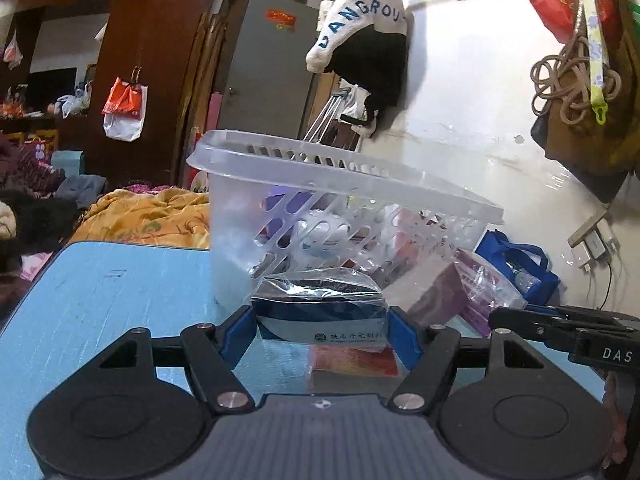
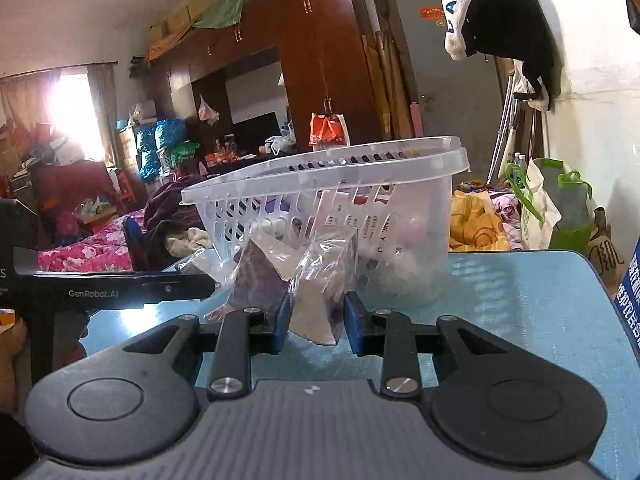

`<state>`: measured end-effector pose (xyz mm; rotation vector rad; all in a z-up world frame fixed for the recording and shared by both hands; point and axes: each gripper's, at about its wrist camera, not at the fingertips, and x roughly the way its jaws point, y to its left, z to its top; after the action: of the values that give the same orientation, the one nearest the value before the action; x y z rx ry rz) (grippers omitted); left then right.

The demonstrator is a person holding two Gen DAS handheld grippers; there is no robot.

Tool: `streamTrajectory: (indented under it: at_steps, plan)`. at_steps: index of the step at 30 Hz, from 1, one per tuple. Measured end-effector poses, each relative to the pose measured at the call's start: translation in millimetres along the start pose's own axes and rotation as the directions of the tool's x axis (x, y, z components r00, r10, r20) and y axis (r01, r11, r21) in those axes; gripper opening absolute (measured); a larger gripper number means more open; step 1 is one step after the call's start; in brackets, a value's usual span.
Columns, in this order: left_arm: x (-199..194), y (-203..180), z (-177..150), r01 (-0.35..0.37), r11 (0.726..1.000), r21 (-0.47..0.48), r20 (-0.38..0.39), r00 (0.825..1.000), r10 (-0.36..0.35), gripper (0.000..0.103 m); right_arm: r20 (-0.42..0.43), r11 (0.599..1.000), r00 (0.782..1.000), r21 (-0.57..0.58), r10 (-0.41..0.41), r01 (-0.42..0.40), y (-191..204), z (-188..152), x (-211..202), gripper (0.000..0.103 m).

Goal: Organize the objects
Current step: 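Grasp the blue-and-white wrapped box with the left tool while the right grasps a clear bag, then carry both items over the white basket and open both tools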

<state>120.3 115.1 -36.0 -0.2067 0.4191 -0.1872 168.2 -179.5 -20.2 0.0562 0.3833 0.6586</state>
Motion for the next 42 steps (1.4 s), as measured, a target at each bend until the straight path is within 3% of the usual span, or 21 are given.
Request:
streamTrajectory:
  at_steps: [13, 19, 27, 34, 38, 42]
  plan:
    - [-5.3, 0.0, -0.8, -0.007, 1.0, 0.002, 0.025, 1.0, 0.007, 0.074, 0.08, 0.999, 0.996, -0.018, -0.049, 0.051, 5.1, -2.3, -12.9, 0.033]
    - [-7.1, 1.8, -0.6, -0.007, 1.0, -0.004, 0.033, 0.999, 0.008, 0.074, 0.174, 0.994, 0.981, -0.053, -0.082, 0.092, 14.6, -6.6, -26.5, 0.033]
    - [-10.9, -0.4, -0.4, -0.017, 1.0, 0.008, 0.061, 0.998, 0.016, 0.074, 0.174, 0.994, 0.981, -0.058, -0.081, 0.092, 16.2, -4.0, -26.0, 0.033]
    - [-32.8, -5.5, 2.3, 0.0, 1.0, 0.015, 0.158, 0.987, -0.003, 0.074, 0.179, 0.996, 0.982, -0.062, -0.055, 0.067, 17.1, -3.5, -30.0, 0.033]
    - [-55.7, -18.4, 21.5, 0.014, 0.999, 0.053, 0.219, 0.975, -0.025, 0.074, 0.209, 0.998, 0.978, -0.05, -0.022, 0.033, 17.5, 15.0, -44.5, 0.033]
    - [-54.6, -35.7, 74.6, 0.006, 0.996, 0.084, 0.243, 0.97, -0.026, 0.074, 0.244, 0.99, 0.969, -0.118, -0.042, 0.073, 27.7, 61.5, -43.3, 0.033]
